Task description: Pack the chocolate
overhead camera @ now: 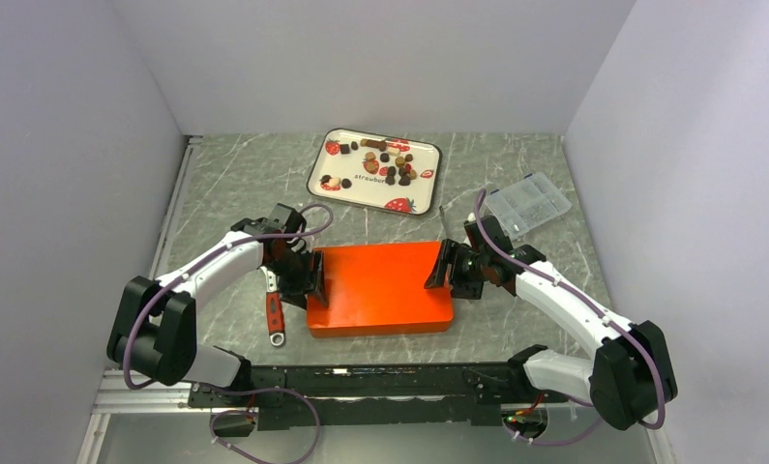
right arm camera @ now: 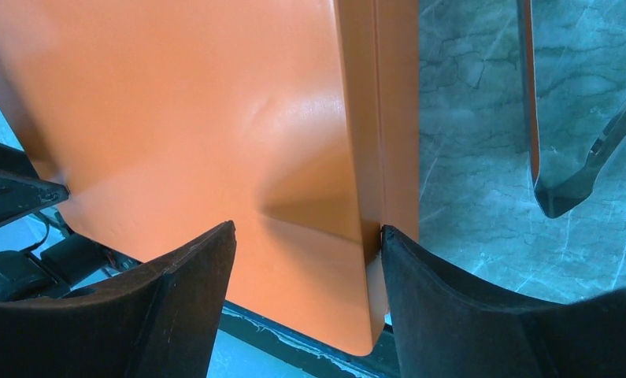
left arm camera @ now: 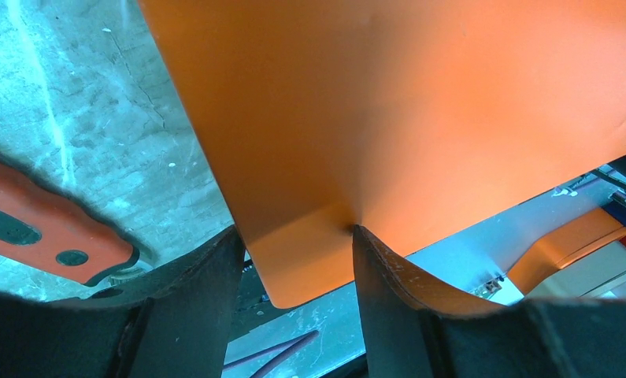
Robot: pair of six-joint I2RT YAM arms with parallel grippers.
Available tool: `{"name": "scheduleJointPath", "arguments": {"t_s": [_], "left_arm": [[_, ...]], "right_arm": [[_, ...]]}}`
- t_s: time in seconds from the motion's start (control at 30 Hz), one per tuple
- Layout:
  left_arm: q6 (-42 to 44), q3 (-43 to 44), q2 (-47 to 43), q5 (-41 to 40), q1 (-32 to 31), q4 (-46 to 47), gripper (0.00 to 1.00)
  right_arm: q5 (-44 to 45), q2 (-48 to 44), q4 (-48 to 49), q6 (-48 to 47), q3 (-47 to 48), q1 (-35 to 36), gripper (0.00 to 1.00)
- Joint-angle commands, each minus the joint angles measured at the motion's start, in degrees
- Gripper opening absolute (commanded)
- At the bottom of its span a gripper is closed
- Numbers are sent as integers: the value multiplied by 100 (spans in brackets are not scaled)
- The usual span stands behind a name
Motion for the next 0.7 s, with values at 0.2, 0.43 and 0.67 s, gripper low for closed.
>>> {"name": "scheduleJointPath", "arguments": {"t_s": [0.2, 0.43, 0.67], "left_arm": [[-47, 55, 77, -13, -66, 661, 58], [-56, 28, 102, 21, -65, 713, 58], [-38, 54, 94, 18, -66, 685, 58]], "right_arm": [[135, -255, -368, -167, 252, -162, 75], [414, -567, -887, -188, 425, -170, 74], [522, -939, -1247, -56, 173, -146, 48]]}}
